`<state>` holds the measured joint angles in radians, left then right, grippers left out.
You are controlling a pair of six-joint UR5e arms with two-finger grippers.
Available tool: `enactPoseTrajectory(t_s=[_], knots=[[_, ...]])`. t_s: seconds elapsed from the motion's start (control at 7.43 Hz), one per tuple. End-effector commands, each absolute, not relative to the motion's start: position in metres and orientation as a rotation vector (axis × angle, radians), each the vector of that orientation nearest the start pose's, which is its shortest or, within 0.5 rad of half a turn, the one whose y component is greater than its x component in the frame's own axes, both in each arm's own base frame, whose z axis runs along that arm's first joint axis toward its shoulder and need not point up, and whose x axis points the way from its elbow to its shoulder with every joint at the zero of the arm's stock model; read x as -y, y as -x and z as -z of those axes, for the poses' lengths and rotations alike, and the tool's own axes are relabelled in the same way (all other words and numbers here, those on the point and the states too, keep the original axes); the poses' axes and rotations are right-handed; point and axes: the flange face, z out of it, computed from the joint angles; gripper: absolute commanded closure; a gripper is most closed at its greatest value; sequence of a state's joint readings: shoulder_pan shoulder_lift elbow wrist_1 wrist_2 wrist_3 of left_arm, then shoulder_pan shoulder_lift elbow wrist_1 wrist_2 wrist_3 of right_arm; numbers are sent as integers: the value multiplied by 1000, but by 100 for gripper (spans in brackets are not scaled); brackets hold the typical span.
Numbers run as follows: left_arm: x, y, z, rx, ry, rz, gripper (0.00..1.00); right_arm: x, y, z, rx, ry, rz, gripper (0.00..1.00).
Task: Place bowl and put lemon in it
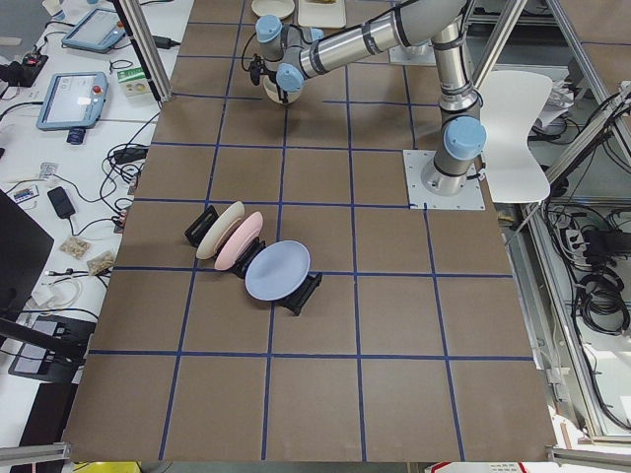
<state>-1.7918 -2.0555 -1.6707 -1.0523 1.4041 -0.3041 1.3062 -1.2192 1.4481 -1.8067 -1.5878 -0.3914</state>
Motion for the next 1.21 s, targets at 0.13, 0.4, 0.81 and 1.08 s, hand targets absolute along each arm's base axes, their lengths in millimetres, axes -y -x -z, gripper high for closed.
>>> enactPoseTrajectory(t_s=[0.13, 0.4, 0.81, 1.08], knots=[[582, 279, -237, -3292, 99, -30, 14, 638, -143, -364, -3139, 130, 62, 60], [591, 232, -305, -3255, -36, 50, 7, 621, -248, -343, -3130, -45, 114, 60], [567, 137, -410, -3169, -111, -93, 0, 597, -344, -297, -3130, -8, 97, 59], [525, 122, -478, -3162, -77, -86, 0, 601, -364, -258, -3120, 9, 124, 52]])
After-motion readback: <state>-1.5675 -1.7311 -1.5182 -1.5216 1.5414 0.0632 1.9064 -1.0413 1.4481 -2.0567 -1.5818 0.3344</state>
